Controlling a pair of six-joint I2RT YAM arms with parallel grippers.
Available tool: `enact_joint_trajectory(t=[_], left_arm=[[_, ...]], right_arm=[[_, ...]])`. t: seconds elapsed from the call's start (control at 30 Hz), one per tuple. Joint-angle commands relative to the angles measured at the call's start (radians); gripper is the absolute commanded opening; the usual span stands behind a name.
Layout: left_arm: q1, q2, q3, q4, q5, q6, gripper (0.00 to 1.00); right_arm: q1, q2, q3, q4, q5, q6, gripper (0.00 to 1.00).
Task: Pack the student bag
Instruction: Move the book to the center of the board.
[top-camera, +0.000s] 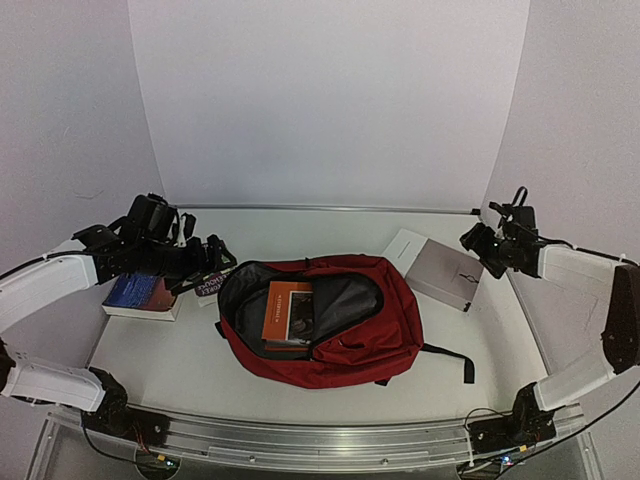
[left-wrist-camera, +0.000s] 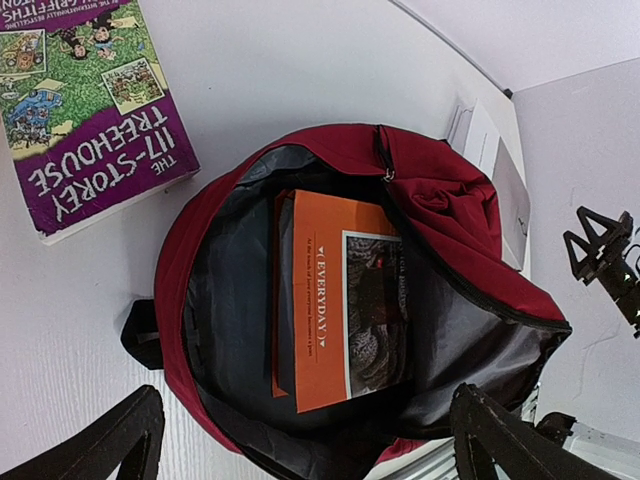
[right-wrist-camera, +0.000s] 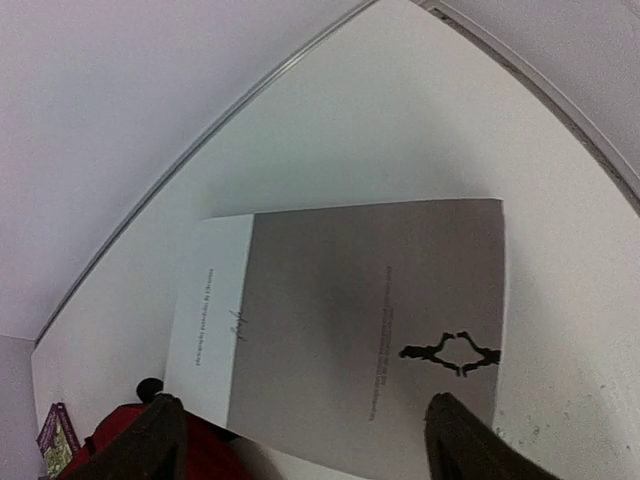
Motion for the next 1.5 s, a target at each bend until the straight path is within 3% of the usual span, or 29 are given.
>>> enact_joint_trajectory(t=[0.0,0.17,0.27,0.53,0.67,1.1,1.47], left_arm=[[0.006,0.062,0.108,0.002,-0.006,0.075,1.00],[0.005,0.186,0.195,0.057,0.042,0.126,1.00],[0.004,0.275,0.271,0.099,0.082,0.154,1.00],[0.004,0.475,0.439,0.155,0.165,0.189,1.00],[0.006,0.537,0.474,0.193,0.170,0.195,1.00],[0.034,0.795,0.668,0.190,0.207,0.217,1.00],[0.125,0.965,0.744,0.256,0.304,0.195,1.00]], right_arm=[[-0.106,0.045,-0.063,-0.028,0.012,-0.057,0.93],[-0.163,0.118,-0.081,0.010,-0.040,-0.082,0.97],[-0.169,0.171,-0.089,0.050,-0.068,-0.089,0.89],[-0.169,0.310,-0.089,0.197,-0.213,-0.128,0.57],[-0.167,0.363,-0.046,0.256,-0.288,-0.151,0.50],[0.014,0.662,0.310,0.257,-0.282,-0.246,0.50],[0.154,0.810,0.551,0.193,-0.253,-0.235,0.51]])
